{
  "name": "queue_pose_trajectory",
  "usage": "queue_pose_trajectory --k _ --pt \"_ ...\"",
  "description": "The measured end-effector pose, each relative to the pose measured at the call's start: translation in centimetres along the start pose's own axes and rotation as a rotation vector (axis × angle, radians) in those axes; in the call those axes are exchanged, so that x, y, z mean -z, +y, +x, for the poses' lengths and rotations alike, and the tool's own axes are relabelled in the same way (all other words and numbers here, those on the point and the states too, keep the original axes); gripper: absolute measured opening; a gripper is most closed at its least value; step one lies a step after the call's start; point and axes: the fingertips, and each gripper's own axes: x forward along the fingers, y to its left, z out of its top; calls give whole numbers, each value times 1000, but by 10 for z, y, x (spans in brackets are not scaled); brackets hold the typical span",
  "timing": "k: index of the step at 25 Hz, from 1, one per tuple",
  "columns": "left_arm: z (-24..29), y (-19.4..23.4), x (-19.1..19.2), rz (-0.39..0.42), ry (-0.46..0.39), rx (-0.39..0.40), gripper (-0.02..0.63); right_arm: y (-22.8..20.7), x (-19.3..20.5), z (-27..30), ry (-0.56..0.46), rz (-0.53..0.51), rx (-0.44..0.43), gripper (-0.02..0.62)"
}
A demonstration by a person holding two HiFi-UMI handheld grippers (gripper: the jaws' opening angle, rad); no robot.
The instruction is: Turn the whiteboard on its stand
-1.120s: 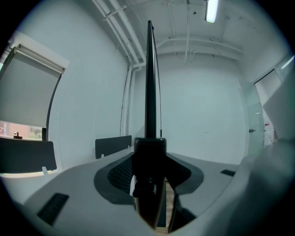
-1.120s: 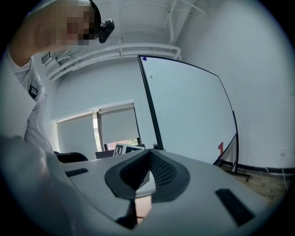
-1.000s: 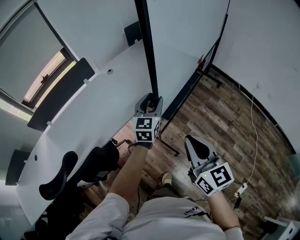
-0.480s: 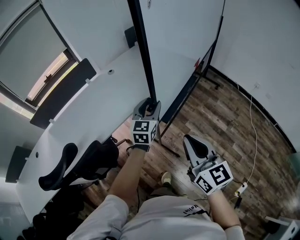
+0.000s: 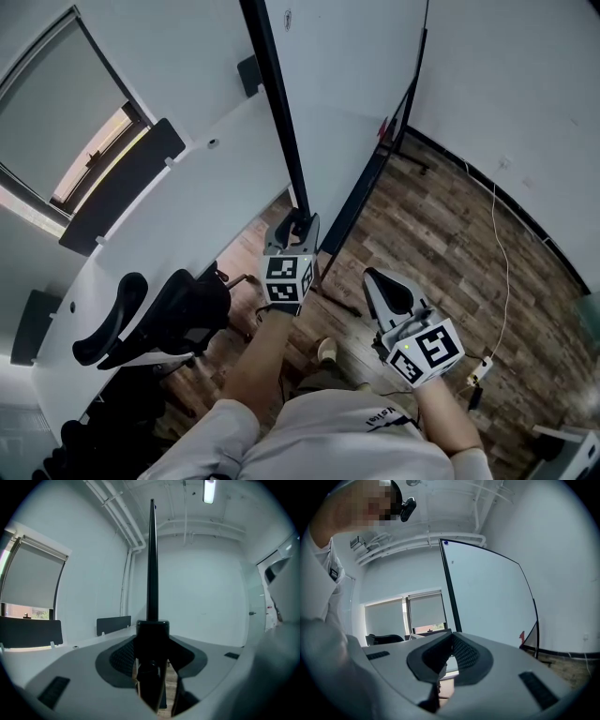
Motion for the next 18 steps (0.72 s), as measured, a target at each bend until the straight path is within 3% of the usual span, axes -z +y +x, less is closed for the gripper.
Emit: queue_pose_trajectory --k 18 --pt "-89 -50 16 -10 -5 -28 198 26 5 -100 -23 -17 -10 12"
